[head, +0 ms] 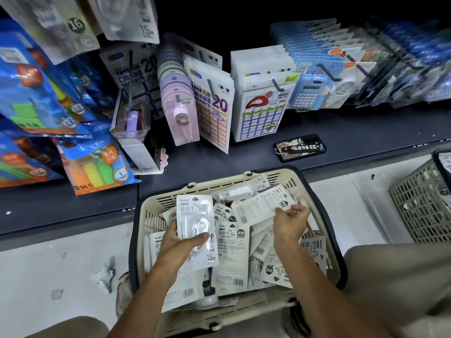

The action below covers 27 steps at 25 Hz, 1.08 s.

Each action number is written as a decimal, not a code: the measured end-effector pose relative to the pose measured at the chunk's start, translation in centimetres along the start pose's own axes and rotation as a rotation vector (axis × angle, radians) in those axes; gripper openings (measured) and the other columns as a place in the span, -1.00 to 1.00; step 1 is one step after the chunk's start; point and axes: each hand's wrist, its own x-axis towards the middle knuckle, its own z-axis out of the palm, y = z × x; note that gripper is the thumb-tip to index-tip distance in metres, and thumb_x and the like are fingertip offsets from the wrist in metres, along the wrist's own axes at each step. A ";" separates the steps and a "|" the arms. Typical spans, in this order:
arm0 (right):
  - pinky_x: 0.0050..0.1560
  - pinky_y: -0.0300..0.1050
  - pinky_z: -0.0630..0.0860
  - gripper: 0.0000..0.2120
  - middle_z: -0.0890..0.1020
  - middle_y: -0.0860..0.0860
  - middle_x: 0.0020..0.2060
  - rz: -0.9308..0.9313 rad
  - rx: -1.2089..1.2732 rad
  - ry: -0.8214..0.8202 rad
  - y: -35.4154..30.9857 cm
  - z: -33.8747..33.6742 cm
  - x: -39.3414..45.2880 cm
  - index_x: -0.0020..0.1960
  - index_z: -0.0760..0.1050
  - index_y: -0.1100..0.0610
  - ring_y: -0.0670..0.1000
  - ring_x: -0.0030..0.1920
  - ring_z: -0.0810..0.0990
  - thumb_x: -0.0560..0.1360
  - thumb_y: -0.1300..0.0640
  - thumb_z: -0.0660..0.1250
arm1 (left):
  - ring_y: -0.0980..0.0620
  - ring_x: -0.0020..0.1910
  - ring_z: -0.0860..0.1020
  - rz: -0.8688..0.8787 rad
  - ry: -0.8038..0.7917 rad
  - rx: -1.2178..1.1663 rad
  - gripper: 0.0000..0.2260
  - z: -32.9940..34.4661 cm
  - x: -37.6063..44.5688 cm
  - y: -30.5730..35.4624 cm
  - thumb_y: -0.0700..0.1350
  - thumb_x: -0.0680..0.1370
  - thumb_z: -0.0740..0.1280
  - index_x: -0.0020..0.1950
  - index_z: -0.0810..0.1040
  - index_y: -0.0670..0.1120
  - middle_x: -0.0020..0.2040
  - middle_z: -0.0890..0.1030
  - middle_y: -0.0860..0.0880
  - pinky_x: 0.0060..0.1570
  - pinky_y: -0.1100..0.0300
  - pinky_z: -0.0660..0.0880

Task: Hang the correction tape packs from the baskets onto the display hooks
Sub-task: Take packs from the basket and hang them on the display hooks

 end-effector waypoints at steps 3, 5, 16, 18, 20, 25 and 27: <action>-0.39 -0.28 0.53 -0.66 0.55 -0.01 -0.26 -0.411 -0.200 -0.100 -2.0 -0.3 -2.9 0.00 0.33 -0.02 -0.19 -0.37 0.56 0.51 0.37 0.36 | 0.12 -0.05 0.67 0.073 0.036 0.067 -0.48 0.9 0.1 0.5 -0.25 0.38 0.62 0.15 0.49 0.16 -0.01 0.70 0.16 -0.32 0.24 0.53; -0.51 -0.32 0.48 -0.68 0.60 0.05 -0.32 -0.444 -0.356 -0.328 -2.5 1.1 -6.4 0.03 0.31 -0.02 -0.20 -0.47 0.56 0.53 0.31 0.38 | 0.07 -0.05 0.69 0.100 0.001 0.086 -0.54 1.5 -0.1 0.7 -0.24 0.41 0.60 0.13 0.49 0.13 -0.02 0.71 0.14 -0.33 0.24 0.53; 0.32 0.05 0.53 -0.27 0.28 -0.06 0.52 -0.326 -0.308 -0.830 3.3 1.4 -11.7 0.52 0.27 -0.21 -0.02 0.43 0.40 0.52 0.31 0.43 | -0.12 0.09 0.72 0.023 -0.276 -0.088 -0.68 0.7 -0.7 -0.3 -0.10 0.39 0.58 0.13 0.72 0.08 0.10 0.75 -0.11 -0.09 0.12 0.66; 0.26 -0.03 0.57 -0.15 0.22 -0.16 0.53 -0.222 -0.189 -0.901 3.7 1.2 -12.1 0.55 0.13 -0.31 -0.08 0.44 0.40 0.49 0.25 0.45 | -0.10 0.06 0.73 0.024 -0.222 -0.117 -0.65 1.1 -0.6 0.2 -0.30 0.41 0.52 0.08 0.73 0.09 0.07 0.76 -0.09 -0.10 0.09 0.67; -0.01 -0.21 0.63 -0.09 0.33 -0.24 0.42 -0.029 0.003 -0.919 3.0 0.9 -11.3 0.51 0.11 -0.41 -0.15 0.20 0.60 0.43 0.26 0.43 | -0.10 -0.01 0.74 0.018 -0.121 -0.149 -0.65 1.2 -0.2 0.7 -0.33 0.42 0.50 0.08 0.70 0.06 0.02 0.77 -0.06 -0.08 0.02 0.66; -0.09 -0.17 0.57 -0.44 0.60 0.00 0.25 0.350 0.027 -0.627 1.8 2.0 -10.1 0.56 0.20 -0.05 -0.03 0.07 0.63 0.63 0.21 0.28 | 0.03 -0.08 0.74 -0.018 -0.109 -0.045 -0.82 1.2 0.0 1.2 -0.06 0.47 0.53 0.06 0.68 0.10 -0.03 0.77 0.03 -0.12 0.13 0.59; -0.16 -0.10 0.63 -0.61 0.63 0.05 0.16 0.361 0.033 -0.513 2.5 3.3 -10.6 0.45 0.31 -0.02 -0.01 -0.01 0.65 0.67 0.23 0.22 | 0.12 -0.03 0.73 -0.022 -0.267 0.051 -0.66 1.4 -0.5 1.2 0.07 0.34 0.60 0.08 0.68 0.08 0.01 0.77 0.08 -0.08 0.24 0.57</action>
